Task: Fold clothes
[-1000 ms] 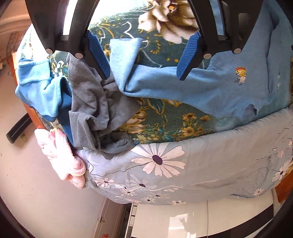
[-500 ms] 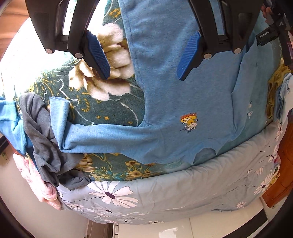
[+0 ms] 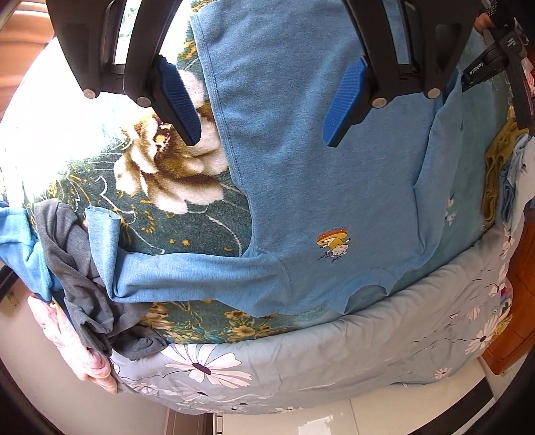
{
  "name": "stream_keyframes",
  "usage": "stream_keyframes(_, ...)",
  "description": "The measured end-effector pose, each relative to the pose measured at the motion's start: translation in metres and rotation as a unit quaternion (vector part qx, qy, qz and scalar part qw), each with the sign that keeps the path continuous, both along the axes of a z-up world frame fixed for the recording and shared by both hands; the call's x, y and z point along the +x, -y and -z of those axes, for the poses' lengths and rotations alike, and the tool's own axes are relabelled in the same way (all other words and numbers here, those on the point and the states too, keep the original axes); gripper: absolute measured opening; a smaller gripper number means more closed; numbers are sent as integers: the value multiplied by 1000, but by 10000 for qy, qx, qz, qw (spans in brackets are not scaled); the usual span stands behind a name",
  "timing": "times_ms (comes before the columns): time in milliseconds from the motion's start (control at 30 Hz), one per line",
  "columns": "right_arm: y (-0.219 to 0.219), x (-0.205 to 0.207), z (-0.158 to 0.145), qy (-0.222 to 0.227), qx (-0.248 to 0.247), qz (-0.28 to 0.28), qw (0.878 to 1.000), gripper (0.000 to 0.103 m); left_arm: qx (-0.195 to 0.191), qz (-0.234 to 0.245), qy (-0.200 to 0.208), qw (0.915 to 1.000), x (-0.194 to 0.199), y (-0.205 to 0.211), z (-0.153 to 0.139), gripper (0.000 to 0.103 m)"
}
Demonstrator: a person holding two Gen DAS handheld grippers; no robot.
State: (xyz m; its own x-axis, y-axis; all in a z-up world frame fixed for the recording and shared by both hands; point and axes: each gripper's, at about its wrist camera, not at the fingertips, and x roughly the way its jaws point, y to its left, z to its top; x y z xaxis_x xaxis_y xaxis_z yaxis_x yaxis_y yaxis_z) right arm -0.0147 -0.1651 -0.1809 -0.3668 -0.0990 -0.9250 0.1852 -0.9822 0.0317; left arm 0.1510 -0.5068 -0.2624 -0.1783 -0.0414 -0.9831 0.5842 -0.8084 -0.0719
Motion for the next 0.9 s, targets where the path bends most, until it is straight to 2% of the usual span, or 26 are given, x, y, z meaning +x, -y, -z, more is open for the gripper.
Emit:
stream_keyframes(133, -8, 3, -1, -7, 41, 57, 10000, 78, -745, 113, 122, 9971, 16, 27, -19, 4)
stream_keyframes(200, -13, 4, 0, 11, 48, 109, 9999, 78, -1202, 213, 252, 9922, 21, 42, -25, 4)
stream_keyframes(400, -23, 8, 7, 113, 80, 215, 9997, 78, -2069, 543, 533, 9754, 13, 75, -19, 4)
stream_keyframes(500, -27, 10, 12, 184, 111, 233, 9995, 78, -2206, 466, 650, 9721, 0, 94, -12, 4)
stream_keyframes(633, -35, 13, 20, 310, 161, 271, 9990, 78, -2005, 258, 593, 9776, -5, 100, -8, 7)
stream_keyframes(733, -44, 17, 22, 369, 205, 297, 9987, 78, -1889, 251, 443, 9807, 0, 89, -15, 7)
stream_keyframes(767, -47, 17, 21, 382, 211, 300, 9986, 78, -1865, 231, 386, 9814, 3, 84, -18, 10)
stream_keyframes(833, -52, 18, 21, 418, 219, 319, 9984, 78, -1824, 176, 266, 9827, 13, 73, -27, 33)
stream_keyframes(867, -54, 19, 21, 436, 201, 322, 9983, 78, -1779, 147, 148, 9838, 16, 66, -32, 39)
stream_keyframes(900, -57, 20, 20, 452, 174, 321, 9983, 78, -1726, 118, 10, 9849, 19, 59, -39, 51)
